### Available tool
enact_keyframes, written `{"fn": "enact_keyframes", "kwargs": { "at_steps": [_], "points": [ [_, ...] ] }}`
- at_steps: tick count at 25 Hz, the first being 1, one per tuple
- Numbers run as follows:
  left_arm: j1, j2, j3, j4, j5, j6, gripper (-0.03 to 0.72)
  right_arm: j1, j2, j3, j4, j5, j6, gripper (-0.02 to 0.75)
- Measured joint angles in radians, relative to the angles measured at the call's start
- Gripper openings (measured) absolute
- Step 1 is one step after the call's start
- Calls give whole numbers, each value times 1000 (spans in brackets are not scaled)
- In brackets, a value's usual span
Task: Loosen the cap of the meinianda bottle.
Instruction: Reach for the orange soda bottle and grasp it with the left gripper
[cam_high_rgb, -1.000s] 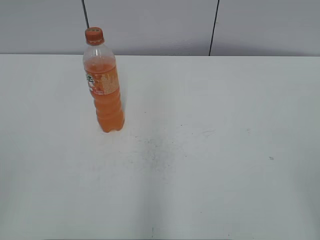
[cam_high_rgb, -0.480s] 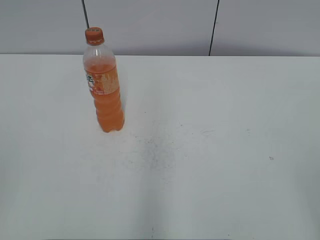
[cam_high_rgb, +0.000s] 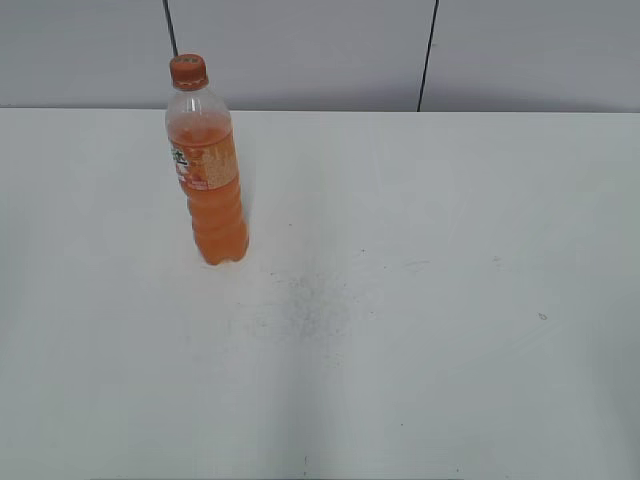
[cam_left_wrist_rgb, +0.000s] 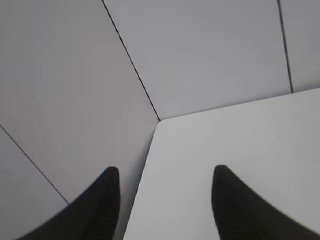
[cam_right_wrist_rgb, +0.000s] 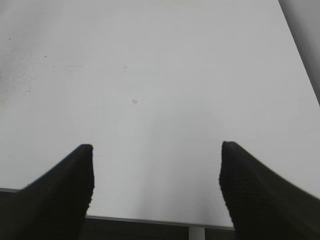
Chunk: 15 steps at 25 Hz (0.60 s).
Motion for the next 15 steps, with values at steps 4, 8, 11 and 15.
{"fn": "enact_keyframes", "kwargs": {
  "at_steps": [4, 8, 11, 15],
  "points": [
    [0, 196, 0, 224, -123, -240, 373, 0, 0, 0, 0, 0, 0, 588],
    [27, 415, 1, 430, -210, -491, 373, 0, 0, 0, 0, 0, 0, 588],
    [115, 561, 1, 514, -334, -631, 373, 0, 0, 0, 0, 0, 0, 588],
    [315, 736, -2, 498, -618, -718, 373, 0, 0, 0, 0, 0, 0, 588]
  ]
}}
